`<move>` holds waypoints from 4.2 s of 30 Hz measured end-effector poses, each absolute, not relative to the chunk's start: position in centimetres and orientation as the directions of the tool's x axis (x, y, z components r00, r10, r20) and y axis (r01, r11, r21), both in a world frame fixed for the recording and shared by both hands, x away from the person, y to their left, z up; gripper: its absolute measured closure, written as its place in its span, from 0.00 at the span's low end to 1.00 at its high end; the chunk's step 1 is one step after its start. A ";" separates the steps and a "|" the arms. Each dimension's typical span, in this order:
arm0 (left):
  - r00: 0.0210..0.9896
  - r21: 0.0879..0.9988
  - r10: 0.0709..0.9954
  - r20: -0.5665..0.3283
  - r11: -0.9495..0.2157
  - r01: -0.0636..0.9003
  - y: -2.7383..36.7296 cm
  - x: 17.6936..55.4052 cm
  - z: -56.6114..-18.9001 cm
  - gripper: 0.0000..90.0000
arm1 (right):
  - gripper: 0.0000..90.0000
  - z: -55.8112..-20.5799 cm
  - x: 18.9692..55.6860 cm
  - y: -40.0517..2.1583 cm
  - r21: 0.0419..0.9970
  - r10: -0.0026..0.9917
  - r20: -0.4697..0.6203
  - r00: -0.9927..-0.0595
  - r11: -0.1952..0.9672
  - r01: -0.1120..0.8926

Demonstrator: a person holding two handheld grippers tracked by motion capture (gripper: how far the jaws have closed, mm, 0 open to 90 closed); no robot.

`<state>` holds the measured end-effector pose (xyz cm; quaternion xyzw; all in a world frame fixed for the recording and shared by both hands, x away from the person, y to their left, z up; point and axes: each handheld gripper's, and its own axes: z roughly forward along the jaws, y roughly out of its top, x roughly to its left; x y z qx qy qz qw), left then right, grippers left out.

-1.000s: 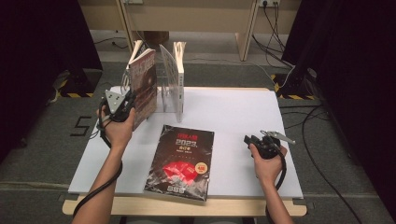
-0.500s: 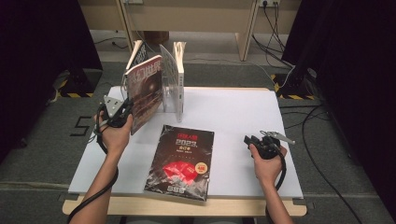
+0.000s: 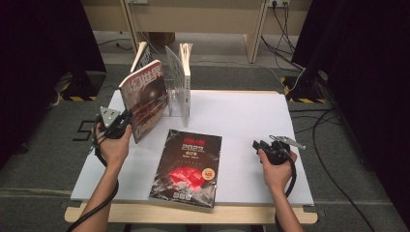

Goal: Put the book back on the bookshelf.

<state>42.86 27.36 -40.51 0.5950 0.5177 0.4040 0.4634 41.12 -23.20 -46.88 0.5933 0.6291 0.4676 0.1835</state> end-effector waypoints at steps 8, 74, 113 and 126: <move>0.143 0.968 0.989 -0.037 0.000 0.250 28.2 42.1 -41.3 0.93 | 0.71 -47.0 41.2 -23.0 0.803 0.917 0.328 -0.227 -0.144 0.578; 0.271 0.982 0.950 -0.153 0.117 0.145 27.5 44.0 -41.0 0.93 | 0.71 -47.2 41.4 -23.2 0.788 0.915 0.337 -0.221 -0.146 0.598; 0.227 0.999 0.974 -0.016 0.008 0.037 23.9 47.7 -36.3 0.93 | 0.71 -47.5 41.5 -23.2 0.788 0.915 0.333 -0.226 -0.138 0.600; 0.196 1.000 0.981 0.006 -0.011 0.026 23.7 49.6 -35.9 0.93 | 0.71 -47.6 41.6 -23.3 0.788 0.914 0.335 -0.228 -0.139 0.600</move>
